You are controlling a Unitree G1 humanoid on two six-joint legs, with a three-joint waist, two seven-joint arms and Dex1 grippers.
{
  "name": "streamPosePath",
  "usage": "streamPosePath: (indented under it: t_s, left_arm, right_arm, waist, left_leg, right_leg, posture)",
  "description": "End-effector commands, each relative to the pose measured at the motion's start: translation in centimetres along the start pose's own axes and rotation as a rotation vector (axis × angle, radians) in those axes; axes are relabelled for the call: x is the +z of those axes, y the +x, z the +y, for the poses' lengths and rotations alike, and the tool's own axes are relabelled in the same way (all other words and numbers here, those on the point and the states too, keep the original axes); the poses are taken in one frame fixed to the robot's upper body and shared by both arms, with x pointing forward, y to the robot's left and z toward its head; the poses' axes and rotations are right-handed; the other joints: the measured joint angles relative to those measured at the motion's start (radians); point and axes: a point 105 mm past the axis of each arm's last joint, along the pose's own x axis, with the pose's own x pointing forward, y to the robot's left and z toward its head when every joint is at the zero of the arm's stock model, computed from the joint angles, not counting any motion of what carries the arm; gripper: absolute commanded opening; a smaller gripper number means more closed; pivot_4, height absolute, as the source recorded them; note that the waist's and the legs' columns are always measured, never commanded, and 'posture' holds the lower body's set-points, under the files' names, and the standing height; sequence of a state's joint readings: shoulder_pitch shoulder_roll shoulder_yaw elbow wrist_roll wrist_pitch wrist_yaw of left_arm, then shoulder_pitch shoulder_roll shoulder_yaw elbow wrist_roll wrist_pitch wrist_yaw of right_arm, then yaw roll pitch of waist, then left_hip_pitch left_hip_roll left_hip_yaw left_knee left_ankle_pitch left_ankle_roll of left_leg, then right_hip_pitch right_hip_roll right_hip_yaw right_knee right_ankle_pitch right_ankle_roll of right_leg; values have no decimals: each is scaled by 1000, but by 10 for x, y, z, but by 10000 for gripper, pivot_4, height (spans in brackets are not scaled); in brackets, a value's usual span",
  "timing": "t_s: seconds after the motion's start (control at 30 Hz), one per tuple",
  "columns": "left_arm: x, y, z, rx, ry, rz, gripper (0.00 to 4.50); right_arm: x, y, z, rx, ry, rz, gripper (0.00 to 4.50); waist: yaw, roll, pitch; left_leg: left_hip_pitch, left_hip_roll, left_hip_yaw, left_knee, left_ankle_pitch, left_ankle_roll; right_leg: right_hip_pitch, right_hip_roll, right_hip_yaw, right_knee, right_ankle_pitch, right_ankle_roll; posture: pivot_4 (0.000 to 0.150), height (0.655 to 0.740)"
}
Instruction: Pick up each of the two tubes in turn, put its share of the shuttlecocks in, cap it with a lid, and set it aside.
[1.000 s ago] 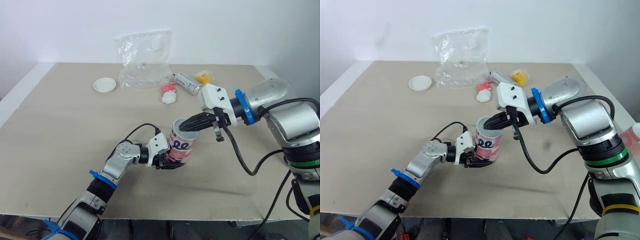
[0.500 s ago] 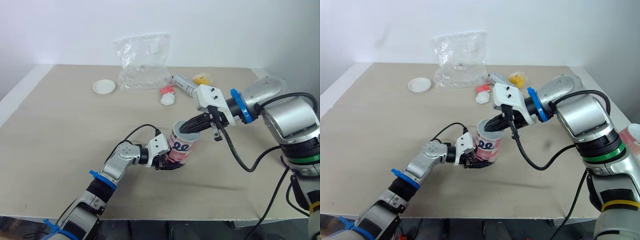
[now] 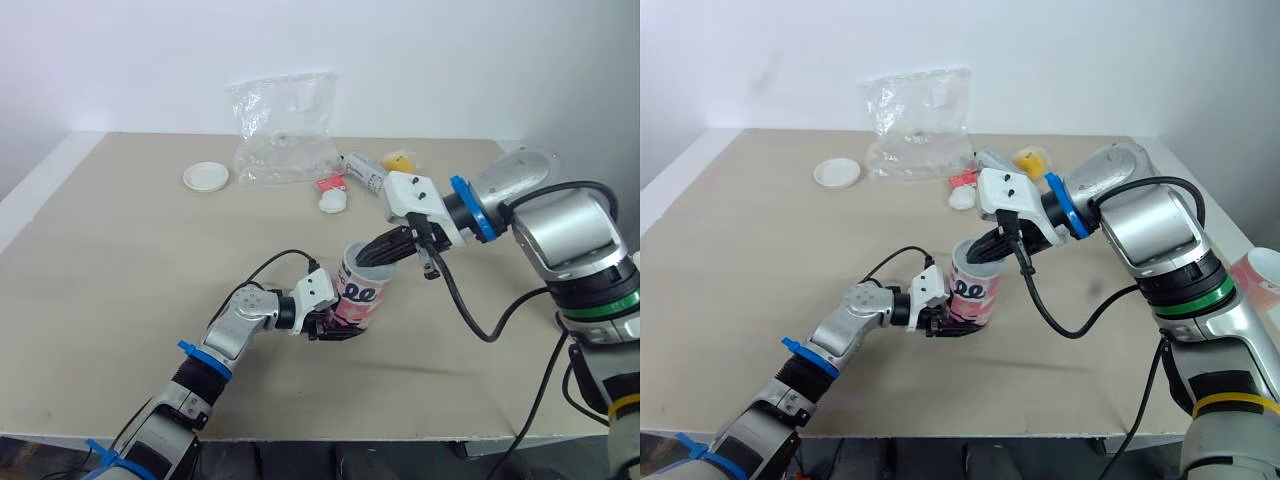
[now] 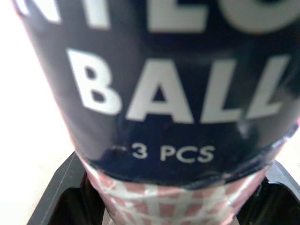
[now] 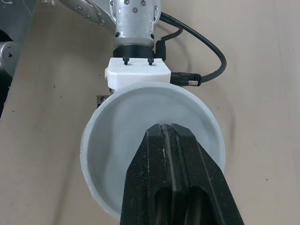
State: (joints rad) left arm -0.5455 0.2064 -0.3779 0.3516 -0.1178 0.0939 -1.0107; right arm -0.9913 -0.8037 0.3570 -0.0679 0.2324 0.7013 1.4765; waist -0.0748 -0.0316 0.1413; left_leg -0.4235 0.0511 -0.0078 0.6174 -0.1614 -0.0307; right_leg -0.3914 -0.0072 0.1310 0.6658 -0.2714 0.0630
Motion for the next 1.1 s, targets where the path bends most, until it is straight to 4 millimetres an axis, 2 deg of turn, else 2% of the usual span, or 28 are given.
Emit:
streamPosePath:
  t_s: [0.03,0.2,0.37,0.47,0.57,0.7,0.8,0.87,1.1]
  left_arm:
    - [-5,-2,0,0,12,40,29067]
    - [-6,-4,1,5,13,41,29067]
    - [-8,-6,0,8,0,32,29067]
    - [-7,-8,2,13,-11,16,29067]
    - [-5,-9,3,17,-19,1,29067]
    - [-4,-12,5,25,-42,-22,29067]
    - [-5,-13,5,25,-62,-37,29067]
    - [-4,-13,4,20,-78,-48,29067]
    - [-6,-13,-1,-6,-87,-56,29067]
  right_arm:
    - [-11,7,-1,11,127,-71,568]
    - [3,-32,-8,-100,173,-303,568]
    - [4,-81,-14,-298,252,-559,568]
    - [1,-101,-13,-373,320,-682,568]
    - [-12,-112,-9,-448,390,-760,568]
    - [-47,-100,2,-573,463,-746,568]
    - [-65,-77,16,-599,508,-730,568]
    - [-75,-57,27,-589,513,-681,568]
    - [-99,-23,48,-527,484,-556,568]
  waist:
    - [-1,0,1]
    - [-1,3,6]
    - [6,5,8]
    - [6,6,9]
    - [4,7,9]
    - [2,7,9]
    - [2,9,10]
    - [1,11,11]
    - [-1,12,11]
  left_leg:
    - [0,0,0,0,0,0]
    - [-1,0,1,0,0,0]
    - [-17,-2,0,0,2,4]
    - [-18,-3,-1,0,2,4]
    - [-18,-3,-2,0,2,5]
    - [-17,-3,-3,0,2,5]
    - [-17,-3,-2,0,2,5]
    - [-17,-3,-3,-1,2,5]
    - [-16,-3,-3,-1,2,5]
  right_leg:
    - [0,0,0,0,0,0]
    - [-1,0,0,0,0,0]
    - [-10,0,0,0,1,3]
    - [-10,0,1,0,3,6]
    - [-10,1,1,0,2,8]
    - [-9,2,1,0,1,8]
    - [-9,2,2,0,1,9]
    - [-9,2,2,0,1,9]
    - [-9,2,2,0,1,10]
  posture:
    - [1500,7400]
    - [1500,7400]
    - [1500,7400]
    - [1500,7400]
    - [1500,7400]
    - [1500,7400]
    - [1500,7400]
    - [1500,7400]
    - [1500,7400]
